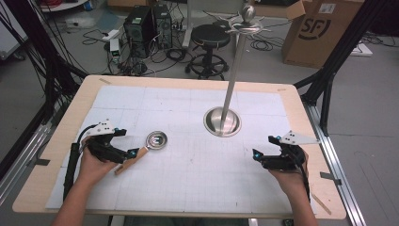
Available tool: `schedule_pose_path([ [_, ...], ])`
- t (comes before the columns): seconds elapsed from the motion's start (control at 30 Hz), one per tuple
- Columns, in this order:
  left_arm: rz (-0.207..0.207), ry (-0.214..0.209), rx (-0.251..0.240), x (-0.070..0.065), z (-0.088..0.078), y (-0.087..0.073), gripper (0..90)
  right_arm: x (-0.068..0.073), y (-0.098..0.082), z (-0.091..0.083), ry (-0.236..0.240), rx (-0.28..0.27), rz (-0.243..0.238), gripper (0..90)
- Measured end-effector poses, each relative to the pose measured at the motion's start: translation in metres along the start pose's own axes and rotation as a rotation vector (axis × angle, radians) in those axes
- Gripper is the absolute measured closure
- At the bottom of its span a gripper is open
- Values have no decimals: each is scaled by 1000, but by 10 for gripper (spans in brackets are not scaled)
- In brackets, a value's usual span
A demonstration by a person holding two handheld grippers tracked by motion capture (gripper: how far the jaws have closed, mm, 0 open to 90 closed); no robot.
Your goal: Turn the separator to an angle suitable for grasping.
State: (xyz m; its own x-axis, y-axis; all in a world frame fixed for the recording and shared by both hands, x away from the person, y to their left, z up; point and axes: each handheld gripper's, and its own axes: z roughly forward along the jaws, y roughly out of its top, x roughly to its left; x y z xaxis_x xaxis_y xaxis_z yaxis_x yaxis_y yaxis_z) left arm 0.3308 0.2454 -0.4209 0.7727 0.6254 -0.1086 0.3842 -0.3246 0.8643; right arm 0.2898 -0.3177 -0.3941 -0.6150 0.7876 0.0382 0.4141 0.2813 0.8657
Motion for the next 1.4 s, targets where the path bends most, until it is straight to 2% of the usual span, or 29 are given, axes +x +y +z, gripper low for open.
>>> schedule_pose_path([
  [0.17, 3, 1, 17, -1, 1, -1, 17, -1, -3, 3, 6, 20, -4, 148],
  [0.67, 8, -15, 30, -2, 1, -1, 17, 5, 1, 8, 21, 20, -16, 149],
  [0.83, 17, -21, 53, -6, 2, -2, 18, 6, 3, 11, 23, 21, -19, 149],
  [0.9, 9, -22, 68, -6, 4, -2, 37, 7, 4, 12, 26, 21, -22, 152],
  [0.97, 6, -48, 84, -5, 7, -3, 141, 8, 5, 14, 27, 25, -28, 152],
  [1.03, -9, -64, 92, -4, 9, -4, 169, 9, 5, 16, 27, 30, -28, 151],
  [1.1, -20, -57, 94, -3, 11, -5, 174, 9, 4, 17, 27, 38, -32, 151],
  [1.4, -17, -21, 121, -2, 16, -5, 243, 8, 3, 15, 19, 41, -30, 151],
])
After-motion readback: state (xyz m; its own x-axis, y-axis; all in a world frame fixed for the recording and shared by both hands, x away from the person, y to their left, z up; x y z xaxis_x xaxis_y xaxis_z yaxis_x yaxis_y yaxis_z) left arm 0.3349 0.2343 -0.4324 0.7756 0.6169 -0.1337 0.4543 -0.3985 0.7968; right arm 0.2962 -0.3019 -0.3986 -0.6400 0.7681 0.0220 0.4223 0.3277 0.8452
